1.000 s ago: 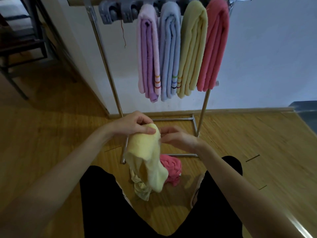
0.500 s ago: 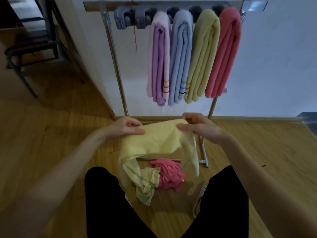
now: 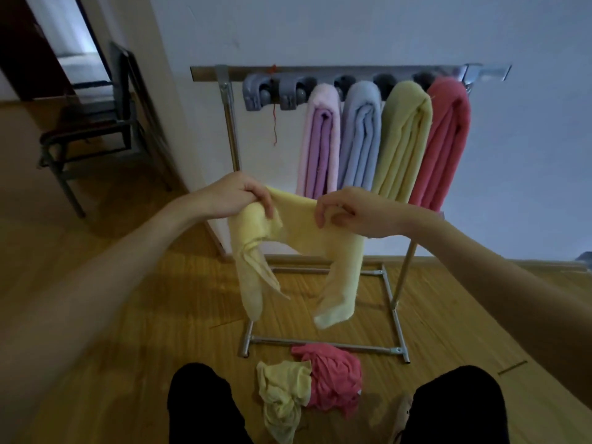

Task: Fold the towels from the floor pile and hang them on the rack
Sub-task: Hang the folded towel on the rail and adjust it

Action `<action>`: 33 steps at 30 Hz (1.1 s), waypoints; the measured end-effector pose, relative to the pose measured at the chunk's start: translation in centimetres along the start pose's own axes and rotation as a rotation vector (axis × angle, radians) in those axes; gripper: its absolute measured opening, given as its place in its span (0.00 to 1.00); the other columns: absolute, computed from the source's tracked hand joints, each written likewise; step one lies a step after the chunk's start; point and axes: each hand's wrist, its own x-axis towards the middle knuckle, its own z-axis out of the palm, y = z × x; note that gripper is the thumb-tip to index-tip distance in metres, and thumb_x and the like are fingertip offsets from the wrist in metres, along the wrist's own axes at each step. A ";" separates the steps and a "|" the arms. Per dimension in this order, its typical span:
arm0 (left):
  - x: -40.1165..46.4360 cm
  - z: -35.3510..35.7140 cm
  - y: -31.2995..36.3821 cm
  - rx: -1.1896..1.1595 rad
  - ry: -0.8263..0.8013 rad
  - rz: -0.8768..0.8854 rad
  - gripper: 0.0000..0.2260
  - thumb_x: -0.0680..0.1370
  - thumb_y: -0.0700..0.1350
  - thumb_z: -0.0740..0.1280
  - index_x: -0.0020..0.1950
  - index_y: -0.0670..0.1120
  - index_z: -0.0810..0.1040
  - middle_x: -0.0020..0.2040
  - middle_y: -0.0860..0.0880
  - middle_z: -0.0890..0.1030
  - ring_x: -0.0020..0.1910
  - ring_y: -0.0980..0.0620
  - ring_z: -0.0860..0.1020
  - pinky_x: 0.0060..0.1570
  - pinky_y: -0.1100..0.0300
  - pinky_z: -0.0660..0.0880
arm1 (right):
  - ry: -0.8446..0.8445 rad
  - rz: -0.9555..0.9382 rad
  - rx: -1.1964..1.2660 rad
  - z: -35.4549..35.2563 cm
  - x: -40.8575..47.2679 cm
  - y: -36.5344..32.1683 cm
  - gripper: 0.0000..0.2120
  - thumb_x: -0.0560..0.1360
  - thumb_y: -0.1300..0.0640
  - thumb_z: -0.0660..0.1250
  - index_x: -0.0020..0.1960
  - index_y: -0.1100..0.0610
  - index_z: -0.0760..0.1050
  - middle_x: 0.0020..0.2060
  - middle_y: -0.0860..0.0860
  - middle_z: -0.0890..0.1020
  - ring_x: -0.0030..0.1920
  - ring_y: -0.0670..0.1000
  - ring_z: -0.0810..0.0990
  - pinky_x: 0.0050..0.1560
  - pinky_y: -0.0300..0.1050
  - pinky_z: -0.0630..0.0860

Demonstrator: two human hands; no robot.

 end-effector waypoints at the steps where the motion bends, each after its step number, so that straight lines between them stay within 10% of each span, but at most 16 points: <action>1: 0.7 -0.7 -0.4 0.094 -0.008 0.015 0.16 0.80 0.38 0.57 0.44 0.51 0.83 0.47 0.54 0.77 0.50 0.55 0.74 0.48 0.62 0.67 | 0.001 0.019 -0.057 -0.6 0.9 -0.2 0.17 0.74 0.71 0.57 0.52 0.55 0.78 0.45 0.45 0.77 0.44 0.39 0.74 0.43 0.29 0.67; 6: 3.8 -3.7 -1.4 0.420 0.141 0.098 0.15 0.75 0.44 0.66 0.62 0.50 0.75 0.53 0.49 0.71 0.53 0.51 0.70 0.50 0.59 0.66 | 0.136 0.132 -0.219 -2.0 5.5 -1.0 0.23 0.74 0.70 0.54 0.62 0.55 0.77 0.56 0.53 0.77 0.52 0.51 0.75 0.47 0.35 0.66; 14: 7.1 -9.0 -2.3 0.559 0.524 0.211 0.18 0.74 0.38 0.66 0.63 0.49 0.75 0.48 0.49 0.69 0.46 0.49 0.70 0.41 0.56 0.66 | 0.635 0.209 -0.146 -2.8 11.3 -1.9 0.22 0.73 0.58 0.70 0.64 0.62 0.71 0.58 0.57 0.73 0.54 0.56 0.74 0.46 0.39 0.67; 23: 10.9 -12.2 -0.6 0.660 0.672 0.239 0.15 0.72 0.34 0.63 0.58 0.39 0.75 0.50 0.41 0.71 0.48 0.40 0.72 0.42 0.47 0.71 | 0.956 0.243 -0.166 -4.0 16.6 -2.5 0.24 0.65 0.75 0.59 0.60 0.63 0.67 0.59 0.58 0.67 0.47 0.56 0.69 0.27 0.37 0.61; 27: 12.5 -11.4 -0.3 0.652 0.685 0.249 0.11 0.70 0.33 0.64 0.53 0.37 0.73 0.51 0.40 0.70 0.50 0.40 0.72 0.42 0.48 0.69 | 1.047 0.270 -0.172 -2.8 19.1 -1.4 0.36 0.62 0.77 0.61 0.69 0.63 0.62 0.67 0.60 0.63 0.54 0.58 0.71 0.40 0.49 0.75; 33: 14.8 -7.7 -1.9 0.637 0.766 0.228 0.12 0.74 0.31 0.61 0.55 0.40 0.73 0.55 0.43 0.71 0.54 0.43 0.72 0.42 0.52 0.72 | 1.069 0.361 -0.267 0.0 21.5 1.8 0.42 0.67 0.72 0.69 0.75 0.63 0.53 0.73 0.60 0.58 0.71 0.58 0.62 0.64 0.45 0.68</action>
